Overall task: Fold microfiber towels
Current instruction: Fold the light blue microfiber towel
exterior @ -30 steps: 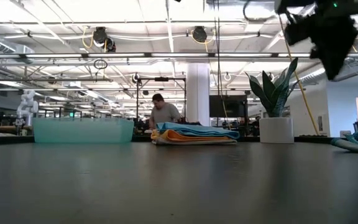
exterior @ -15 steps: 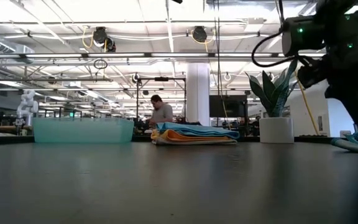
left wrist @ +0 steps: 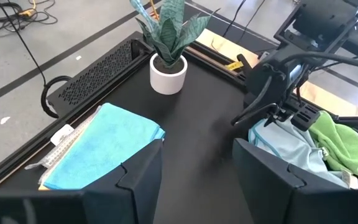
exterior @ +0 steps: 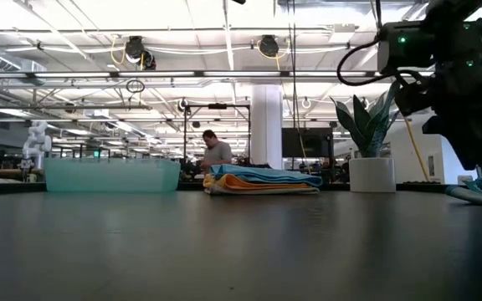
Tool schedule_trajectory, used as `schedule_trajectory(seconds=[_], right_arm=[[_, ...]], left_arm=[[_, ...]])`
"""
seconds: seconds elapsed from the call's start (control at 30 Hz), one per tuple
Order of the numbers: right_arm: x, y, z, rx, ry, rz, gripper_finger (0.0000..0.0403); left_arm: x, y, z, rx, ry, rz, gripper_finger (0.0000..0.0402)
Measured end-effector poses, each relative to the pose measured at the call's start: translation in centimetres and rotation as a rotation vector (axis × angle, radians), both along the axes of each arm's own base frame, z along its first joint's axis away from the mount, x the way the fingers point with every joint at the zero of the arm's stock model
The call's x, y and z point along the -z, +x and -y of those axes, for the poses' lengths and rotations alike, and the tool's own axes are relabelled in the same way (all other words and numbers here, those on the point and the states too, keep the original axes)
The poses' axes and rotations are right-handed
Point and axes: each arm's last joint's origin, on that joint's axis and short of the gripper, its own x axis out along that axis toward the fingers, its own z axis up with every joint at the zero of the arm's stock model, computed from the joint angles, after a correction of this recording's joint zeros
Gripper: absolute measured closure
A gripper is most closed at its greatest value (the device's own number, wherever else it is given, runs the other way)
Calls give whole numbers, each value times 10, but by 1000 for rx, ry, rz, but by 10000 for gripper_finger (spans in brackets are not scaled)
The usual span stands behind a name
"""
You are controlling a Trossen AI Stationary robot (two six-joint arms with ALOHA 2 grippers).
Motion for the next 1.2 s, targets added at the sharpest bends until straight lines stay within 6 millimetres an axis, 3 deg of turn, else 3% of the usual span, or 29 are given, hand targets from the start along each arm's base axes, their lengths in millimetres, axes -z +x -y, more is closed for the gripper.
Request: schedule_trajectory(seconds=[0.63, 1.2], right_arm=[[7, -5, 11, 98, 50, -22, 266], [30, 5, 15, 96, 146, -170, 267]], left_arm=[[0, 0, 2, 11, -2, -2, 204], [0, 0, 3, 33, 7, -13, 204]])
